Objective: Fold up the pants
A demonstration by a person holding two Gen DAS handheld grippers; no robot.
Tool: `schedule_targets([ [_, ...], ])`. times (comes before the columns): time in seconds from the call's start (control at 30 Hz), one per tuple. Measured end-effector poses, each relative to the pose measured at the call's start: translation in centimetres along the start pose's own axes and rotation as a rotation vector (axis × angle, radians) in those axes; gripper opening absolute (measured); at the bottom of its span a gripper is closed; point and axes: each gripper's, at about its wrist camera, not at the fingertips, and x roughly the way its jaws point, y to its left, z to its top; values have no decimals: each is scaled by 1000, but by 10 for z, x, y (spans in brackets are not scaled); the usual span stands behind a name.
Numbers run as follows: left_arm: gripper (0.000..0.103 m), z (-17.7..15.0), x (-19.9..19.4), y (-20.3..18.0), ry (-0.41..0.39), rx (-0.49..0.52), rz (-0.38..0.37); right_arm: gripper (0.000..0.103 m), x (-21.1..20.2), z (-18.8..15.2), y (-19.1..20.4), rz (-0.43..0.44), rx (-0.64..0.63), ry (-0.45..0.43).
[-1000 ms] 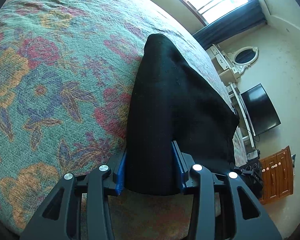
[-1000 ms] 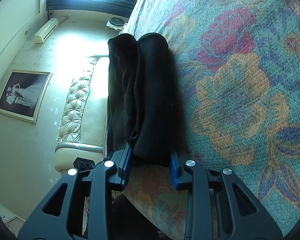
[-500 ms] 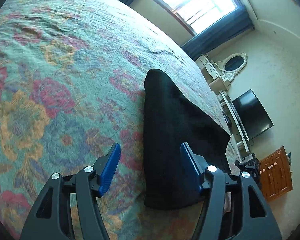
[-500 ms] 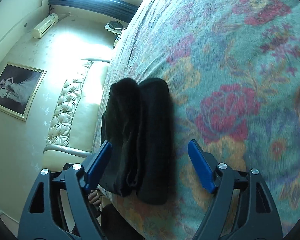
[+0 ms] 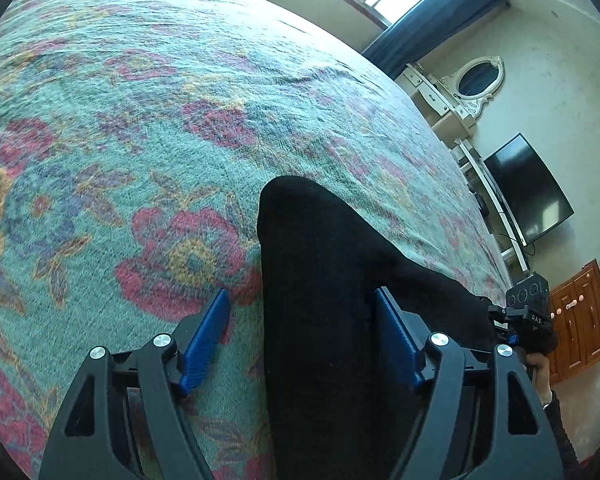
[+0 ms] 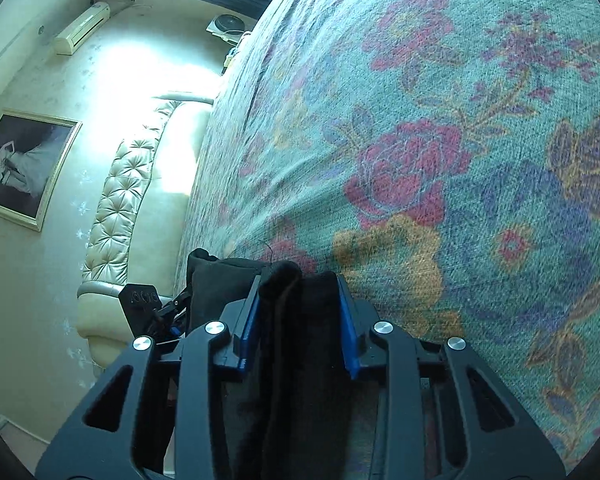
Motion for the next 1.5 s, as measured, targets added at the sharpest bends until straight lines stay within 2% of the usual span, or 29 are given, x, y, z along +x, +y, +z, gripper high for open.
schedule_targets([
  [0.07, 71, -3, 3, -2, -11, 29, 33, 30, 0, 1, -12, 41, 26, -6],
  [0.2, 70, -11, 7, -8, -39, 88, 88, 30, 0, 0, -12, 63, 28, -8],
  [0.87, 70, -9, 2, 0, -59, 76, 33, 32, -7, 3, -20, 62, 33, -12],
  [0.97, 71, -8, -1, 1, -59, 69, 20, 39, -12, 1, -22, 78, 44, -22],
  [1.1, 71, -10, -12, 9, -29, 24, -50, 60, -36, -6, -24, 81, 66, -61],
  [1.17, 75, -14, -18, 10, -6, 27, -72, 66, -47, -15, -23, 68, 60, -67],
  [1.3, 78, -31, -30, 5, 38, 83, -79, 76, -54, -43, -14, 29, -6, -12],
  [1.47, 82, -47, -35, -1, 41, 66, -106, 80, -44, -67, 0, 24, -78, 57],
  [1.5, 83, -47, -35, -2, 39, 59, -111, 73, -42, -69, 2, 15, -84, 55],
])
